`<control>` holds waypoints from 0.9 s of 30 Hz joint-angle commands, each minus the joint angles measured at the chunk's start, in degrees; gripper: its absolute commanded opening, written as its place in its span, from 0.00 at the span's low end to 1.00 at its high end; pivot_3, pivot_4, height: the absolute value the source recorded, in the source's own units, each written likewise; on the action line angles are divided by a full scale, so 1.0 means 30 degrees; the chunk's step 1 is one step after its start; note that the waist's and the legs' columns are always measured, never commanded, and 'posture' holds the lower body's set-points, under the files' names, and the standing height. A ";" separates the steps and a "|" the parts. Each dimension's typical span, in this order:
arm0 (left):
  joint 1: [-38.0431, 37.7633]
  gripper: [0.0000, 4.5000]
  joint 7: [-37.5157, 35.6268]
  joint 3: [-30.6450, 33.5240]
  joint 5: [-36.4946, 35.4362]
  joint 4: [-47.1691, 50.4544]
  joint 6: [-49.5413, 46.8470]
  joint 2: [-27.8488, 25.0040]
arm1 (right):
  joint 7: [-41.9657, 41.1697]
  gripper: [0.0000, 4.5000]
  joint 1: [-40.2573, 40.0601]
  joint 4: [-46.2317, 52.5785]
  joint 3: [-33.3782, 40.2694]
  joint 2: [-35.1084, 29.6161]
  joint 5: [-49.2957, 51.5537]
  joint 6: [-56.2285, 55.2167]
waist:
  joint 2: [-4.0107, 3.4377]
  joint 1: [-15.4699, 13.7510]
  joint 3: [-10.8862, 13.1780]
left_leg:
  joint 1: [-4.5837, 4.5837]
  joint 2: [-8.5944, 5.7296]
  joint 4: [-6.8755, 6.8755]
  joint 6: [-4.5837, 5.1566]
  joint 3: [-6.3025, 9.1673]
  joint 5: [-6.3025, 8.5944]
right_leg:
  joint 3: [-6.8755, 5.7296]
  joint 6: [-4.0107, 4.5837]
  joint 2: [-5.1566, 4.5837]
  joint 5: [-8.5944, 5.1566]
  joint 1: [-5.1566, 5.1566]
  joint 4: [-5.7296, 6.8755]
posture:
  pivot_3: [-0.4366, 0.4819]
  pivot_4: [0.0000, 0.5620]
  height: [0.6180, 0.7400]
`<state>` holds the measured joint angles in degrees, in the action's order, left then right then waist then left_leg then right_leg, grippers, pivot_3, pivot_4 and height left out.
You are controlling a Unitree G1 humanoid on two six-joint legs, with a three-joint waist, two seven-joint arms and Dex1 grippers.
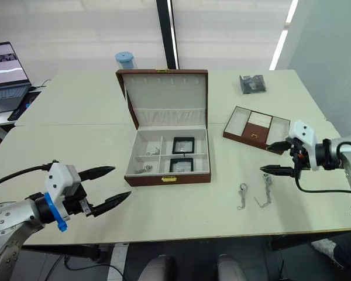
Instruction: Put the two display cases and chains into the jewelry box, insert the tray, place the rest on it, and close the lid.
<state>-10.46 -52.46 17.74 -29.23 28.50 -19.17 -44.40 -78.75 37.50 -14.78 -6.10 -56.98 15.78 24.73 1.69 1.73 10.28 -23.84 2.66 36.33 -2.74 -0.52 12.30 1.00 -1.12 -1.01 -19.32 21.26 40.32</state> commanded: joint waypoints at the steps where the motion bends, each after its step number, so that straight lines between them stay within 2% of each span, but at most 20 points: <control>1: 0.0150 1.00 -0.0396 -0.1305 0.0075 0.1021 0.1142 0.0624 | -0.0916 0.99 0.2337 -0.3289 -0.1071 0.0380 -0.1835 -0.2208 | 0.0000 0.0029 0.0000 | 0.0003 0.0000 0.0000 0.0000 -0.0003 0.0000 | 0.0001 0.0000 0.0001 0.0000 0.0001 -0.0001 | 0.48 0.27 1.00; 6: 0.0518 1.00 -0.0683 -0.3101 0.0747 0.0769 0.2168 0.1299 | -0.0436 0.99 0.6260 -1.0635 -0.2624 0.2147 -0.4792 -0.5900 | -0.0001 0.0061 0.0000 | 0.0008 0.0007 0.0002 0.0000 -0.0004 -0.0002 | 0.0000 0.0006 0.0015 0.0003 0.0000 0.0000 | 0.48 0.27 1.00; 12: 0.0827 1.00 -0.0960 -0.3727 0.1042 0.0168 0.3227 0.1589 | 0.2622 0.99 0.8930 -1.7227 -0.3595 0.4205 -0.7855 -0.9164 | -0.0009 0.0036 0.0005 | 0.0003 0.0008 0.0002 -0.0001 -0.0024 -0.0003 | 0.0017 0.0009 0.0015 0.0005 0.0007 -0.0003 | 0.48 0.27 1.00; 20: 0.0422 1.00 -0.0477 -0.3991 0.0873 0.0824 0.2812 0.1691 | 0.5180 0.99 0.9419 -1.9924 -0.2897 0.5467 -0.8961 -0.9662 | -0.0017 0.0028 0.0009 | 0.0002 0.0008 0.0003 -0.0002 -0.0025 -0.0004 | 0.0018 0.0010 0.0007 0.0005 0.0003 -0.0003 | 0.48 0.27 1.00; 25: 0.0532 1.00 0.0005 -0.3875 0.0636 0.1306 0.2143 0.1547 | 0.5426 0.99 0.9382 -2.0291 -0.2426 0.5903 -0.9104 -0.9485 | -0.0018 0.0039 0.0008 | 0.0007 0.0009 0.0005 -0.0002 -0.0017 -0.0003 | 0.0013 0.0010 0.0008 0.0005 -0.0006 0.0001 | 0.48 0.27 1.00; 27: 0.0527 1.00 0.0116 -0.3864 0.0586 0.1484 0.2002 0.1520 | 0.5520 0.91 0.9361 -2.0346 -0.2302 0.5992 -0.9216 -0.9431 | -0.0018 0.0062 0.0007 | 0.0010 0.0012 0.0005 -0.0002 -0.0019 -0.0004 | 0.0015 0.0010 0.0009 0.0005 -0.0006 0.0002 | 0.48 0.27 1.00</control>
<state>-9.01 -52.68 5.35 -26.64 30.37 -13.11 -39.53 -62.92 64.18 -75.62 -14.07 -38.95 -11.32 -3.57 1.64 1.92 10.30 -23.80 2.69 36.34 -2.74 -0.57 12.29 1.04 -1.09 -0.98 -19.30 21.24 40.33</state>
